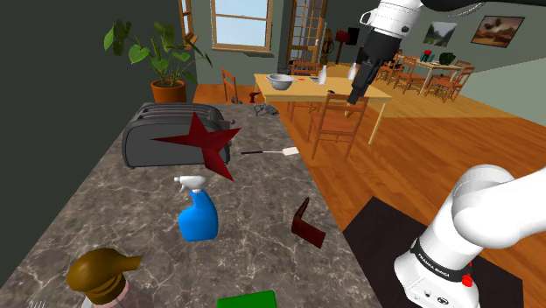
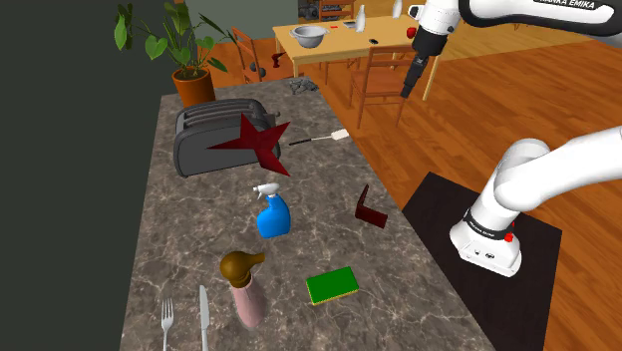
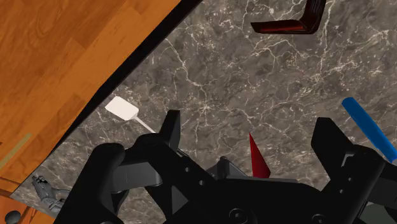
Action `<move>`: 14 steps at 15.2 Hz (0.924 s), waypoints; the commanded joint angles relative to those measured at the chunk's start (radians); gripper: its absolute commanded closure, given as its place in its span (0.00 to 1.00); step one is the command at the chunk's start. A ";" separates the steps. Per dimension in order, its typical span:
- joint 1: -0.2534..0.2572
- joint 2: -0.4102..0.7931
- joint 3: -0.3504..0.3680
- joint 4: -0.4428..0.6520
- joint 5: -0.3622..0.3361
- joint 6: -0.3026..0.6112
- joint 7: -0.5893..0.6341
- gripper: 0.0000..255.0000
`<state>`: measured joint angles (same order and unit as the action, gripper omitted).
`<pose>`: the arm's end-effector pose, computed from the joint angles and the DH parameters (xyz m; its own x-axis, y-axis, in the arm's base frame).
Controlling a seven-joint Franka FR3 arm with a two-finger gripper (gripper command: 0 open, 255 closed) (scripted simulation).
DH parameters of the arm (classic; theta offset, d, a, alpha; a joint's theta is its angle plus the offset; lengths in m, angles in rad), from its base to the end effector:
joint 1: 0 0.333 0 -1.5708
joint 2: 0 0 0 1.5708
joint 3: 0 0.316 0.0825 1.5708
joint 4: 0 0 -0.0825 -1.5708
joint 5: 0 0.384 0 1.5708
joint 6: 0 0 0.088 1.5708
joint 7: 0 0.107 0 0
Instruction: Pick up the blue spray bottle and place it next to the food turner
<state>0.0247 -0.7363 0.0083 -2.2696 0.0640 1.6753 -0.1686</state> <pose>0.3314 0.0181 0.6261 0.9701 0.1917 0.1491 0.1988 -0.9795 -0.0338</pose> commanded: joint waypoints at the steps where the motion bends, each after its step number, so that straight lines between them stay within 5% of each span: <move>1: 0.000 0.000 0.000 0.000 0.000 0.000 0.000 0.00; 14: 0.106 0.387 0.161 0.178 0.021 0.163 0.010 0.00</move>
<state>0.1239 -0.3804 0.1585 -2.1141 0.0874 1.8340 -0.1578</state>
